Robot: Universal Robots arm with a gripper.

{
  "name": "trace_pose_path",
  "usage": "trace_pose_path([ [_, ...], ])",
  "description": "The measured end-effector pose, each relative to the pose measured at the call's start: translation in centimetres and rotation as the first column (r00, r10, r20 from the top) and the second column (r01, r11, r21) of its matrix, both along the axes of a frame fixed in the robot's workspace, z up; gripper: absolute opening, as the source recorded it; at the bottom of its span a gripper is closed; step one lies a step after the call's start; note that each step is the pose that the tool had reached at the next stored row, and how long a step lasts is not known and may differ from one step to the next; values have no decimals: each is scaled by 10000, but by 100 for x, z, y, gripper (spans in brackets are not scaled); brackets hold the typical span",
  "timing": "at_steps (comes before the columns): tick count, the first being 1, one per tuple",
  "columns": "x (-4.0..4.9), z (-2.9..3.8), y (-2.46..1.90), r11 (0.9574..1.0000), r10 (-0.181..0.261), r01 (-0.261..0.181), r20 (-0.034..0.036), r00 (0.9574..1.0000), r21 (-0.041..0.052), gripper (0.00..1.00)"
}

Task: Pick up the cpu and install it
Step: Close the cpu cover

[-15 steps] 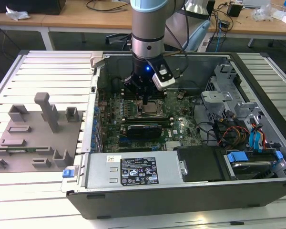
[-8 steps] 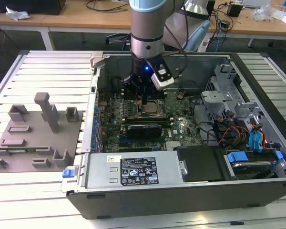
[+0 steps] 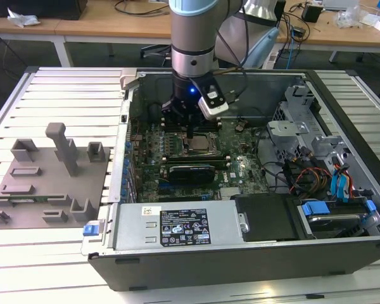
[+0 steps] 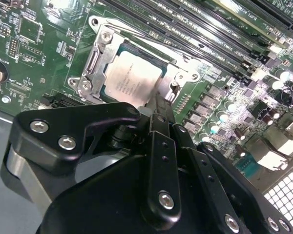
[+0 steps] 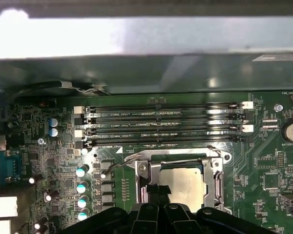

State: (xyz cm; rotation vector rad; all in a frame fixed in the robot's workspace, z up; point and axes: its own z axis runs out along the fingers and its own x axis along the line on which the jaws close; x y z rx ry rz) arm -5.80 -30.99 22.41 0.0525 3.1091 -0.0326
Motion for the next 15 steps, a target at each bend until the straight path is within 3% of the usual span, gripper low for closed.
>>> trace_pose_path([
  [15, -76, -153, -5, 10000, -77, 77, 0, 10000, 0, 11],
])
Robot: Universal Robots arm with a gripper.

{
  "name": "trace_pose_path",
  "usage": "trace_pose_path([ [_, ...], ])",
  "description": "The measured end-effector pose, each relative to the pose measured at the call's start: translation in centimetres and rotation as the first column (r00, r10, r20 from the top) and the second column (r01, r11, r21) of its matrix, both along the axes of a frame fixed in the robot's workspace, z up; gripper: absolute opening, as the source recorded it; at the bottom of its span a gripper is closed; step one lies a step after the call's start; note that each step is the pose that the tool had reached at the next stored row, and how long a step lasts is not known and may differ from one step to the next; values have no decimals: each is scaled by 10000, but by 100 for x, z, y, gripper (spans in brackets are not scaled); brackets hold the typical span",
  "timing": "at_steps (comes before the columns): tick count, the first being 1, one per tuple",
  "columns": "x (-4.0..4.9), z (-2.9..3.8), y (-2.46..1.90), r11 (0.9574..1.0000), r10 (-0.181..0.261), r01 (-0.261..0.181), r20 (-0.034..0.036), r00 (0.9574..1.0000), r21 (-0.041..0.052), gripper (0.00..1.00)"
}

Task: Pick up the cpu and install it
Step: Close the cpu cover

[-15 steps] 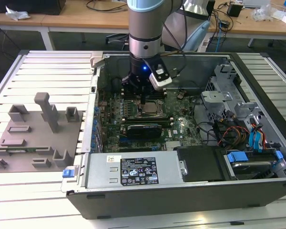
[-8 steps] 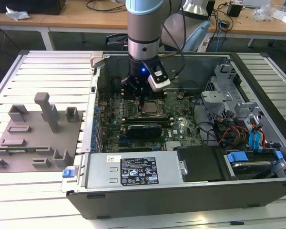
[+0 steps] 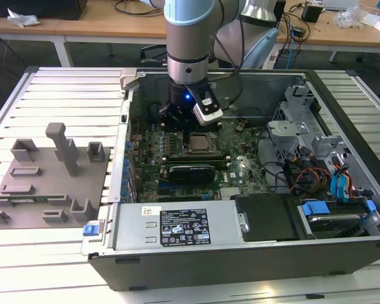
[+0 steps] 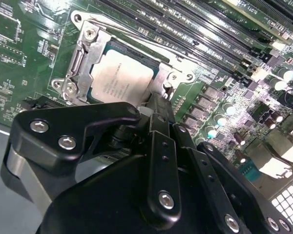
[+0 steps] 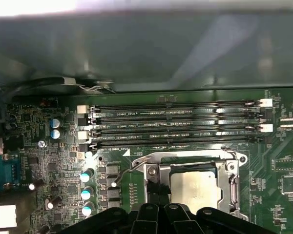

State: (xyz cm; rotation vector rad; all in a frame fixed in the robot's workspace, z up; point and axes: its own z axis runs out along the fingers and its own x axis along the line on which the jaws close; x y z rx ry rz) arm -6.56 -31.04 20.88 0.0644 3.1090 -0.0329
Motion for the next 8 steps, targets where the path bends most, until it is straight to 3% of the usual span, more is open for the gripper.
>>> trace_pose_path([
  [8, -17, -51, -2, 10000, -8, 8, -5, 10000, -8, 11],
])
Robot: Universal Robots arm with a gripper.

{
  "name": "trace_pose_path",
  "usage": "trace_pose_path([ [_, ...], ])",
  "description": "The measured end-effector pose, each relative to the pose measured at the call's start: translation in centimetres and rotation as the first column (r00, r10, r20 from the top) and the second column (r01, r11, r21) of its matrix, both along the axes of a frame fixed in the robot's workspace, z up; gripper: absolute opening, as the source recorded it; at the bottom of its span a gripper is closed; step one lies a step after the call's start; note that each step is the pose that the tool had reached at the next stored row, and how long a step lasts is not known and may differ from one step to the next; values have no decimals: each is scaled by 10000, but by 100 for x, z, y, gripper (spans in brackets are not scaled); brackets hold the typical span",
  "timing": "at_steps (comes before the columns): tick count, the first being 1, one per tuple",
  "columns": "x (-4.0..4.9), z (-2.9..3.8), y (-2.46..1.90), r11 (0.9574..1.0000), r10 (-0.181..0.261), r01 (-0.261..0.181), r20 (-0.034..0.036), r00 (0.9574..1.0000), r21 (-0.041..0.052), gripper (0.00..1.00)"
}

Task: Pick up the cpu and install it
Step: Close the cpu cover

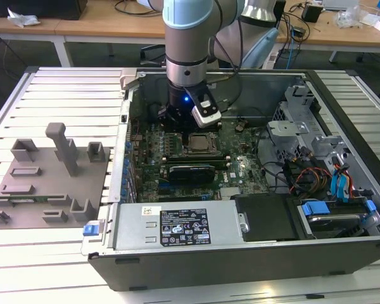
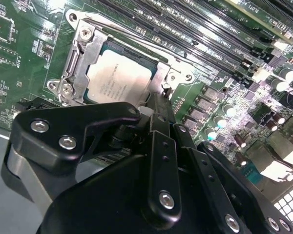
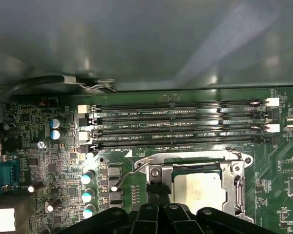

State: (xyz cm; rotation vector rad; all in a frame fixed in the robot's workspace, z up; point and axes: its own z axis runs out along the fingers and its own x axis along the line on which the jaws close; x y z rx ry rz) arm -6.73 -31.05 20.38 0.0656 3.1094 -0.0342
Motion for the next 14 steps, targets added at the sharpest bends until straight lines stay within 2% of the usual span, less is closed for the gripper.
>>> trace_pose_path([
  [8, 0, -4, 2, 10000, -1, 1, 6, 10000, 13, 11],
  [14, 0, 31, 1, 10000, -1, 1, 5, 10000, 12, 11],
])
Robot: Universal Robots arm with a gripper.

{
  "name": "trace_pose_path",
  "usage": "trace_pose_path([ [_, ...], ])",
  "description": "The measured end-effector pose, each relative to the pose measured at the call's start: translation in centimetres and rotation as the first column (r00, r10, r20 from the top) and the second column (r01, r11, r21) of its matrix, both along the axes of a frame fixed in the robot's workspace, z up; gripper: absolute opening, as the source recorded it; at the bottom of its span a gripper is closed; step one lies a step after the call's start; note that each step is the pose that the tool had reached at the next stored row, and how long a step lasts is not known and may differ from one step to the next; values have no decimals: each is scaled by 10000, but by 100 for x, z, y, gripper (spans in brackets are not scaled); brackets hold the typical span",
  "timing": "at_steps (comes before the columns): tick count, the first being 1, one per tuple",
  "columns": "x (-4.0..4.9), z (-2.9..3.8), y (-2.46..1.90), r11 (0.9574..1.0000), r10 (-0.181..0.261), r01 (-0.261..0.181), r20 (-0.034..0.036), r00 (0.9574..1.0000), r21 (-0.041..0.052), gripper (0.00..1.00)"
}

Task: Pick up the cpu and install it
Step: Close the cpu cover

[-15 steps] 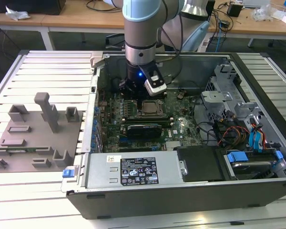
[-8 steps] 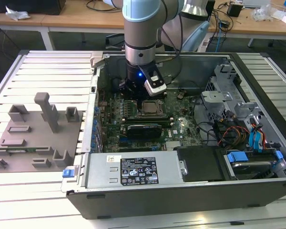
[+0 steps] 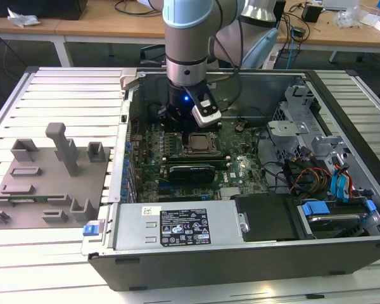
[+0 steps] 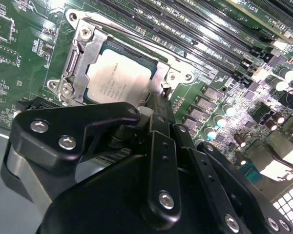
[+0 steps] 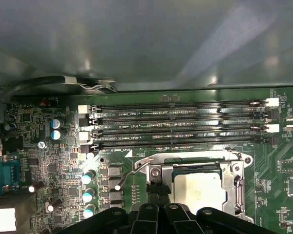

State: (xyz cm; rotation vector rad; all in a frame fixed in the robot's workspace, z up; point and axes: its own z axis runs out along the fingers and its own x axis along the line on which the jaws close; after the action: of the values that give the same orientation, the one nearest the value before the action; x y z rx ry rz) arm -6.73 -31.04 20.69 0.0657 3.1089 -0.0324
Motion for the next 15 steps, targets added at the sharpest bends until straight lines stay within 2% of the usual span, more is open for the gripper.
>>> trace_pose_path([
  [8, 0, 129, 1, 10000, 1, -1, 0, 10000, -2, 11],
  [12, 0, 255, 1, 10000, 0, 0, 0, 10000, -5, 11],
  [15, 0, 323, 1, 10000, 0, 0, 1, 10000, -10, 11],
])
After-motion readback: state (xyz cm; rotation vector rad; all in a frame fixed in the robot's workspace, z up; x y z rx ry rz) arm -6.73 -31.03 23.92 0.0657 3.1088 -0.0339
